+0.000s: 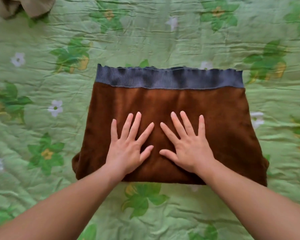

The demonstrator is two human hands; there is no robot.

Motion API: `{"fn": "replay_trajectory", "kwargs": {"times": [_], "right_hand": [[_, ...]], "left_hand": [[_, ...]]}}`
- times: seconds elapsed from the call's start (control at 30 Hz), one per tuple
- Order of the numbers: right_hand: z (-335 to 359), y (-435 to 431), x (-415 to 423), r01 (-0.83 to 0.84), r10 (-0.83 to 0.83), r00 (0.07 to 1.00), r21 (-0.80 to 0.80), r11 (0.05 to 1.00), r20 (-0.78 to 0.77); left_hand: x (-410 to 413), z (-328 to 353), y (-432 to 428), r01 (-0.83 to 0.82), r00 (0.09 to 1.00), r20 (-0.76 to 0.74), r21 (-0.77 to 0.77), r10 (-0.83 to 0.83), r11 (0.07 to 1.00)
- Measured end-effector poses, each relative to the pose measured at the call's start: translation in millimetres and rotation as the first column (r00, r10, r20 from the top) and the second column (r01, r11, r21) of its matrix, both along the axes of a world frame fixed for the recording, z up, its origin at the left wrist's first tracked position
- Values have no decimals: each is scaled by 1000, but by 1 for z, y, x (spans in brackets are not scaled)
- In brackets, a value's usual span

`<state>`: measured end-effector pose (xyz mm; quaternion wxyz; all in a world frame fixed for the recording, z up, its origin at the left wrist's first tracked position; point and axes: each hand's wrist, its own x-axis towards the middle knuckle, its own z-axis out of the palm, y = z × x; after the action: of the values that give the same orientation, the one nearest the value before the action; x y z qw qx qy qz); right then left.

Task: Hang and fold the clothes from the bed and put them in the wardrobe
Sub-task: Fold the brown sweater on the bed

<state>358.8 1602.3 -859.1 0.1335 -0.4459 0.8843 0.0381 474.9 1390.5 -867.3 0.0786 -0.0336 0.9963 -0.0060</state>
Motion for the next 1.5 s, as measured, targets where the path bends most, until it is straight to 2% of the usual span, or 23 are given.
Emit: {"fn": "replay_trajectory", "kwargs": {"times": [0.2, 0.3, 0.37, 0.47, 0.53, 0.6, 0.67, 0.73, 0.83, 0.97, 1.07, 1.23, 1.37, 1.5], "right_hand": [[17, -11, -8, 15, -24, 998, 171, 985, 53], [36, -20, -9, -1, -15, 996, 185, 983, 86], [47, -37, -15, -85, 70, 993, 170, 982, 94], [65, -89, -28, -291, 279, 954, 122, 949, 111], [75, -138, -34, -365, 360, 930, 101, 925, 70], [81, -189, -35, -441, 447, 893, 110, 891, -44], [83, -233, -29, -538, 565, 811, 186, 822, -150], [83, -265, -22, -618, 681, 717, 318, 719, -149], [90, -288, -13, -634, 734, 675, 446, 631, -79], [109, -287, -18, -622, 755, 648, 504, 599, -98], [130, -264, -30, -633, 751, 655, 478, 609, -90], [173, -183, -66, -584, 678, 723, 406, 703, -133], [194, -98, -99, -525, 604, 780, 358, 772, -160], [187, -16, -134, -466, 546, 807, 326, 822, -224]], "left_hand": [[-5, 18, -8, -38, 995, 87, 8, 37, 999], [30, 31, -32, -229, 969, 85, -31, 231, 973], [57, 38, -48, -399, 907, 141, -18, 397, 917], [87, 51, -63, -598, 795, 239, 162, 557, 785], [94, 58, -66, -634, 768, 188, 350, 612, 689], [93, 60, -67, -678, 687, 175, 503, 705, 536], [90, 60, -71, -744, 565, 244, 564, 788, 358], [90, 59, -78, -781, 497, 332, 574, 802, 246], [98, 61, -91, -753, 508, 428, 641, 748, 145], [107, 73, -88, -626, 570, 454, 780, 684, 3], [101, 96, -71, -555, 620, 422, 832, 661, -11], [65, 140, -9, -488, 740, 380, 871, 556, 54], [21, 164, 73, -478, 808, 359, 863, 468, 163], [-27, 172, 160, -489, 849, 382, 830, 365, 270]]}}
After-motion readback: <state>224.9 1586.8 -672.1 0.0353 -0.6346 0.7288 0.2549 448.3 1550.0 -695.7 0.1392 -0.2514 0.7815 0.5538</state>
